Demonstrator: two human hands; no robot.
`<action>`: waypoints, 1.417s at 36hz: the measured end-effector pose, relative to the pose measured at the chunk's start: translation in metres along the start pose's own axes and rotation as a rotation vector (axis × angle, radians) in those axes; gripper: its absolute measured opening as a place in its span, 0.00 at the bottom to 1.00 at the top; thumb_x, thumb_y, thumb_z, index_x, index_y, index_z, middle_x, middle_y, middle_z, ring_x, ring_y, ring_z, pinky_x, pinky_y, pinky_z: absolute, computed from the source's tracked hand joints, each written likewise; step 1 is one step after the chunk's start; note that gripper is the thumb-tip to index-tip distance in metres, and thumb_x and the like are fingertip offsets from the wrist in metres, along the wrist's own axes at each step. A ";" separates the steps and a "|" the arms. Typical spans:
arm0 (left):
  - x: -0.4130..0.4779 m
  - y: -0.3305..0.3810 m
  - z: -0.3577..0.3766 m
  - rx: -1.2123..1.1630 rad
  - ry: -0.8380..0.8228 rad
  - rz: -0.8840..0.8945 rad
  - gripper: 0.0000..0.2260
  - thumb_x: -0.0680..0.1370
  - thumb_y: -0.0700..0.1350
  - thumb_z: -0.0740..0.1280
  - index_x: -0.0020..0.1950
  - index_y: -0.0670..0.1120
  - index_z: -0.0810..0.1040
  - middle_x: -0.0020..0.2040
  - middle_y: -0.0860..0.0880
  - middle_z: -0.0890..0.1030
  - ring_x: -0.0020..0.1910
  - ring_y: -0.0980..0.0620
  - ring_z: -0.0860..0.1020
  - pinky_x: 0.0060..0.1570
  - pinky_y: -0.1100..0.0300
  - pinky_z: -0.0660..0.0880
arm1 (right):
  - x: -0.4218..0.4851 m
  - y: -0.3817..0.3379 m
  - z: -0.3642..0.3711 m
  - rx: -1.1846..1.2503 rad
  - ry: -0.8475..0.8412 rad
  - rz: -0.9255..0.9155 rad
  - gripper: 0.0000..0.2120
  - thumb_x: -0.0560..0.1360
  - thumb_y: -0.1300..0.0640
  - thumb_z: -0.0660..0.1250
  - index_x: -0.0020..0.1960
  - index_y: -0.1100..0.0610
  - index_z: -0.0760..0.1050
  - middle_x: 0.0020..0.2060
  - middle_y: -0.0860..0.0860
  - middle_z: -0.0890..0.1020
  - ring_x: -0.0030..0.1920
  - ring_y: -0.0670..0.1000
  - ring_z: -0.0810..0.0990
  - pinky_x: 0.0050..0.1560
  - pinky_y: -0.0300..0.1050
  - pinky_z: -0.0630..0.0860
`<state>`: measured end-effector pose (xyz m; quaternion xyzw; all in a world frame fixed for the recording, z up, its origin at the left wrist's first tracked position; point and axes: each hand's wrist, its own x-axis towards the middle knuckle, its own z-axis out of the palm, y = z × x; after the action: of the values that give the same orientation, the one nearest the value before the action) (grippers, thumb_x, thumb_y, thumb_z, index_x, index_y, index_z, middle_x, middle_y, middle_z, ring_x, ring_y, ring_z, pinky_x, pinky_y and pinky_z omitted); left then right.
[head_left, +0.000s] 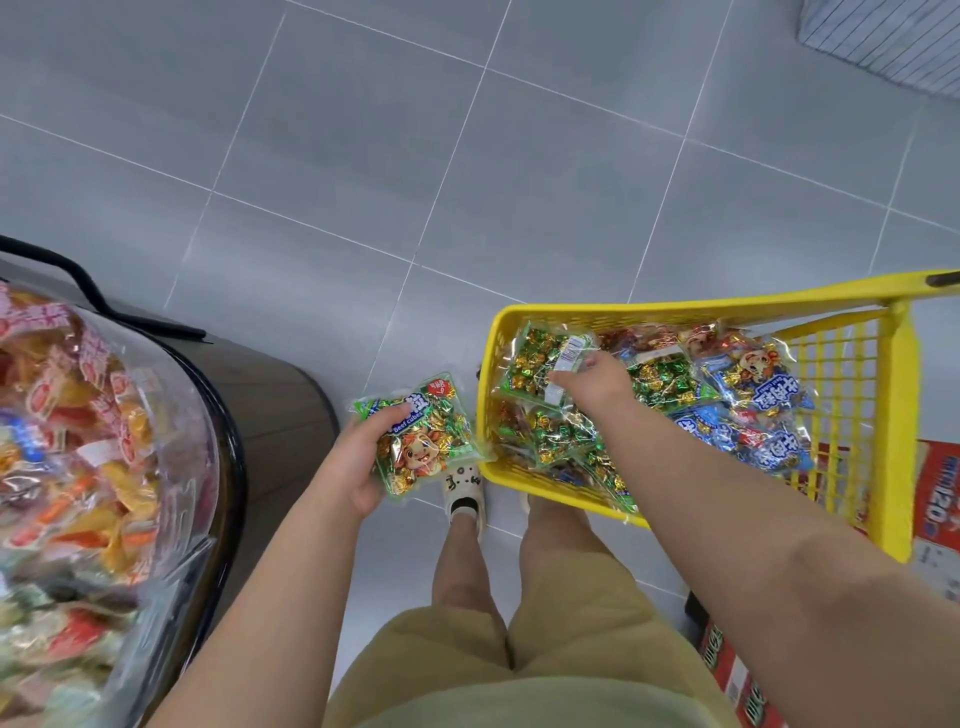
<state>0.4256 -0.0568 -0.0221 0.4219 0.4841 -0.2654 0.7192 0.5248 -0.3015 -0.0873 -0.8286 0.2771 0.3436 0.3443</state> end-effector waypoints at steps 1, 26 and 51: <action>-0.001 0.000 0.000 0.005 -0.001 0.001 0.12 0.75 0.44 0.67 0.57 0.41 0.77 0.46 0.41 0.85 0.40 0.44 0.85 0.33 0.54 0.80 | -0.001 0.002 0.000 0.062 0.015 -0.004 0.16 0.70 0.52 0.73 0.42 0.55 0.66 0.34 0.49 0.71 0.41 0.54 0.73 0.36 0.43 0.67; -0.150 0.075 -0.015 -0.008 -0.195 0.313 0.21 0.62 0.50 0.72 0.52 0.43 0.80 0.45 0.42 0.84 0.42 0.43 0.82 0.49 0.51 0.77 | -0.246 -0.078 -0.026 0.260 0.085 -1.022 0.22 0.71 0.69 0.70 0.63 0.56 0.72 0.50 0.44 0.71 0.55 0.34 0.71 0.58 0.24 0.64; -0.343 -0.083 -0.199 -0.511 0.383 0.650 0.37 0.60 0.50 0.77 0.66 0.41 0.73 0.55 0.42 0.83 0.54 0.42 0.82 0.52 0.45 0.79 | -0.378 -0.097 0.120 0.530 -1.263 -0.277 0.23 0.65 0.65 0.67 0.59 0.54 0.77 0.49 0.55 0.84 0.43 0.53 0.85 0.36 0.46 0.80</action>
<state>0.1320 0.0636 0.2294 0.4026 0.5009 0.1848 0.7435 0.3159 -0.0669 0.1740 -0.3858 -0.0100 0.6332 0.6709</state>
